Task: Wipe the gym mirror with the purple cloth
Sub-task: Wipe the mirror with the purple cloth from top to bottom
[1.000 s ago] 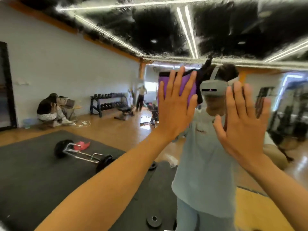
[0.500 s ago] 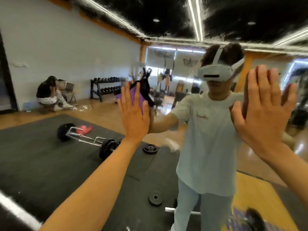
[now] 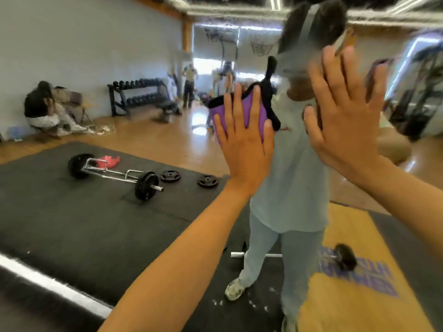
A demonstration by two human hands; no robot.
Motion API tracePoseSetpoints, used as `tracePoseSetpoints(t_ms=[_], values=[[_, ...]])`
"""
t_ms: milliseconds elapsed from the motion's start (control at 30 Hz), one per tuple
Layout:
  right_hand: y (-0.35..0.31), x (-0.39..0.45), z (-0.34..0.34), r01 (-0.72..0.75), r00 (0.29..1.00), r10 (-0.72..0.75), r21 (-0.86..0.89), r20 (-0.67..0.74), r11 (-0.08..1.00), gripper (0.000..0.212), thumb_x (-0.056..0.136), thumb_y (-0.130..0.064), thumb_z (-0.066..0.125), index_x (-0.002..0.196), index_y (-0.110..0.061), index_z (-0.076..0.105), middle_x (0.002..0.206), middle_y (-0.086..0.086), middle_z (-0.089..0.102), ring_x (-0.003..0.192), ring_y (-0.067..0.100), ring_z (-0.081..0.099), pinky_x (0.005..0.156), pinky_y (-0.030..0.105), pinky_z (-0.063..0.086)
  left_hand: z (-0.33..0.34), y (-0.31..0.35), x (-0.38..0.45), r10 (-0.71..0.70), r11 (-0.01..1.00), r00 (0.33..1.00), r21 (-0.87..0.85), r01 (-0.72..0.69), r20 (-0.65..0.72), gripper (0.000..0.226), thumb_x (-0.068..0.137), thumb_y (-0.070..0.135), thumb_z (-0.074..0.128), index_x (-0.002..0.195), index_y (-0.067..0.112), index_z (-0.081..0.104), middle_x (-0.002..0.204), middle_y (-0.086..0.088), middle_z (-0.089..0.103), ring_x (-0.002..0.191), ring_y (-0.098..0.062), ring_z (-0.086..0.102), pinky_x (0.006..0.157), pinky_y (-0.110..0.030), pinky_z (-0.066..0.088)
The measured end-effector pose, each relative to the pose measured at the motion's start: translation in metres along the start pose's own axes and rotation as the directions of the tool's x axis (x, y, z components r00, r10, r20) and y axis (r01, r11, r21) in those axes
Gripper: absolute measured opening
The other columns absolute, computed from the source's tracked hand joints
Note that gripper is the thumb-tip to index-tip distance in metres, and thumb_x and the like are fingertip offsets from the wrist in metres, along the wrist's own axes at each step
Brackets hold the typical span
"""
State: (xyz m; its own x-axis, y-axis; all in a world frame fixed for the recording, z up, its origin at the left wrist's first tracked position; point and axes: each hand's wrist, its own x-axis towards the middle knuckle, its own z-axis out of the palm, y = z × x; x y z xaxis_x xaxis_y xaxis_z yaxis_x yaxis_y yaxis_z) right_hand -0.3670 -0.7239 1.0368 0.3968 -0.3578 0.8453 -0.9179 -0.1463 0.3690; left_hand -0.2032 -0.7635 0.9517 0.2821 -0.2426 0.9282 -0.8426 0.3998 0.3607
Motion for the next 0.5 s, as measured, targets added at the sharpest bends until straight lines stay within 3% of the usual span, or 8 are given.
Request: tracePoseSetpoints(t_ms=[67, 300, 500], values=[[0.004, -0.026, 0.004, 0.026, 0.999, -0.026, 0.009, 0.023, 1.000, 0.062, 0.111, -0.036, 0.026, 0.167, -0.025, 0.003, 0.175, 0.002, -0.001, 0.161, 0.026, -0.002, 0.127, 0.061, 0.001, 0.006, 0.018, -0.016, 0.028, 1.000, 0.999, 0.005, -0.028, 0.030, 0.058, 0.111, 0.037, 0.037, 0.164, 0.019, 0.023, 0.172, -0.016, 0.024, 0.161, -0.033, 0.017, 0.128, -0.059, 0.015], [0.026, -0.108, 0.020, 0.138, 0.988, -0.138, 0.003, 0.069, 0.990, 0.067, 0.107, -0.038, 0.038, 0.167, -0.024, 0.011, 0.174, 0.005, 0.009, 0.161, 0.028, 0.006, 0.126, 0.061, 0.007, 0.025, 0.050, -0.104, -0.084, 0.996, 0.990, 0.005, 0.084, 0.113, 0.057, 0.113, 0.043, 0.023, 0.165, 0.019, 0.025, 0.173, -0.016, 0.019, 0.163, -0.028, 0.004, 0.130, -0.058, 0.008], [0.030, -0.173, 0.033, 0.274, 0.943, -0.273, 0.020, 0.191, 0.961, 0.073, 0.105, -0.040, 0.042, 0.167, -0.027, 0.005, 0.175, 0.004, -0.001, 0.161, 0.030, 0.000, 0.125, 0.057, -0.008, 0.043, 0.071, -0.210, -0.271, 0.959, 0.951, -0.045, 0.280, 0.148, 0.057, 0.113, 0.044, 0.021, 0.166, 0.023, 0.017, 0.173, -0.015, 0.017, 0.163, -0.027, 0.001, 0.130, -0.059, 0.009]])
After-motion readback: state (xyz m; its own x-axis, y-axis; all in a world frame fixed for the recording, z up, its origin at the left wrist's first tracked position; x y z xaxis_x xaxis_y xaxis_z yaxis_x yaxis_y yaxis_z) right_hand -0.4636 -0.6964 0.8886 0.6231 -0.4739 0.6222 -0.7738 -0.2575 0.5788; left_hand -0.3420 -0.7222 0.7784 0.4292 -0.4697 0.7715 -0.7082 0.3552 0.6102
